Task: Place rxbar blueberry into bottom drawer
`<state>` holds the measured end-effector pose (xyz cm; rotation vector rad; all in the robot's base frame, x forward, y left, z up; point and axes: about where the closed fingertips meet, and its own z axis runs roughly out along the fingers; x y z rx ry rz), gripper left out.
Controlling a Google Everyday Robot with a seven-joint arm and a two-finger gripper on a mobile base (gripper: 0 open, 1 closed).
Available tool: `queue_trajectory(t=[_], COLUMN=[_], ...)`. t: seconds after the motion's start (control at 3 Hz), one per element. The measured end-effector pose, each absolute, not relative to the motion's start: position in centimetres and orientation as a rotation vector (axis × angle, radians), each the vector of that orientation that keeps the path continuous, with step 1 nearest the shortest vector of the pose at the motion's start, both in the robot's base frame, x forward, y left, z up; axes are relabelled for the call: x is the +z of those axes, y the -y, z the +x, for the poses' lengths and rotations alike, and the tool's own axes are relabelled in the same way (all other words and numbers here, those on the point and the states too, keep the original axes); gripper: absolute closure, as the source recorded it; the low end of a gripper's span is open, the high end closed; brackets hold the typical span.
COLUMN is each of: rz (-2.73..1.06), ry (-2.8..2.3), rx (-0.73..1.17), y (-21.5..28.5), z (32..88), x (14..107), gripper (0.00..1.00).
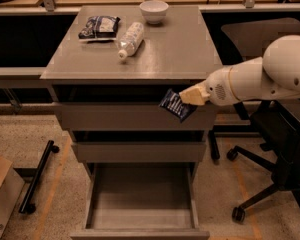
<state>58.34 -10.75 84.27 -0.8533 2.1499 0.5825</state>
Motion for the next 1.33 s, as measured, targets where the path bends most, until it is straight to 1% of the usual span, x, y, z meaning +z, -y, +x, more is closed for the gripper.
queue_trajectory(t=[0.33,0.67,1.0,1.33], rz=[-0.882,-0.927,-0.941,-0.954], ry=[-2.154,-2.165,-2.182,-2.197], rx=[0.597,0.592,0.643,0.697], y=[10.7,10.4,9.8,8.5], z=[57.7,58.3,57.7,56.7], x=[83.7,82.8,79.1,73.4], gripper=[1.00,1.00,1.00,1.00])
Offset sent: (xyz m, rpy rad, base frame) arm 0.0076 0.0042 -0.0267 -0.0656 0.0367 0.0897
